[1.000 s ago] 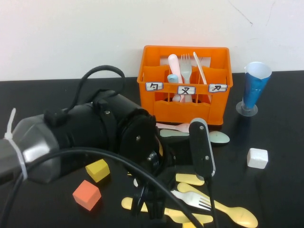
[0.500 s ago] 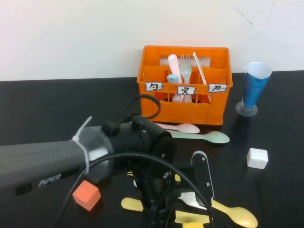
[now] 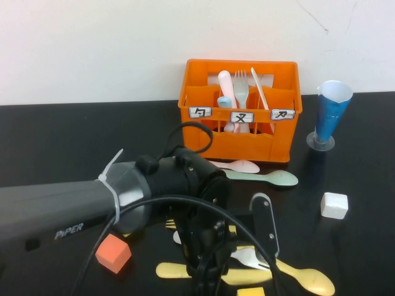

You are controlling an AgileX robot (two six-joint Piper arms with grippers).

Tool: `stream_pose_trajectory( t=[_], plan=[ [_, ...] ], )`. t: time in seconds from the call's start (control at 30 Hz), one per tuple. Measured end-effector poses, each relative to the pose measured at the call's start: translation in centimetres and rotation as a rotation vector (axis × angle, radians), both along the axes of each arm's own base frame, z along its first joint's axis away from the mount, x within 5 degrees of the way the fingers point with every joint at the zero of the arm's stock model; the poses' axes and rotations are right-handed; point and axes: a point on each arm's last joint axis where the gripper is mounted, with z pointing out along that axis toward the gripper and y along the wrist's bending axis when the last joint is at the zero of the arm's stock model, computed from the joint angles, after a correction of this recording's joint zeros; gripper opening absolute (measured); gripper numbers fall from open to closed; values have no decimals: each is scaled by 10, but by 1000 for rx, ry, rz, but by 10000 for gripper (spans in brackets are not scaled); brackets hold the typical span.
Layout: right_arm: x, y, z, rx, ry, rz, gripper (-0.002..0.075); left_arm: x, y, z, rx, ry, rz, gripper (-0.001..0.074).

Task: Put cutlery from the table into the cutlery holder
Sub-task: Pick up the knife, then place the knife on the box

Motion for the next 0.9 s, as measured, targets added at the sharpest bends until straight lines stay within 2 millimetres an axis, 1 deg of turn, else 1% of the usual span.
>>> stream_pose_trajectory(
  t=[0.17, 0.37, 0.5, 0.57, 0.7, 0.73, 0.8, 0.9],
  plan=[
    [0, 0, 0, 0, 0, 0, -3, 5, 11, 9, -19, -19, 64, 92],
    [0, 0, 0, 0, 0, 0, -3, 2, 20, 41, -89, -81, 110, 92],
    [0, 0, 0, 0, 0, 0, -3, 2, 23, 63, -172, -170, 165, 92],
    [0, 0, 0, 0, 0, 0, -3, 1, 25, 75, -258, -239, 209, 92],
    [0, 0, 0, 0, 0, 0, -3, -9, 35, 100, -521, -383, 328, 92],
    [0, 0, 0, 0, 0, 0, -3, -12, 38, 103, -585, -414, 354, 92],
    [0, 0, 0, 0, 0, 0, -3, -16, 45, 103, -704, -453, 408, 92],
    [0, 0, 0, 0, 0, 0, -3, -15, 50, 103, -911, -486, 512, 92]
  ],
)
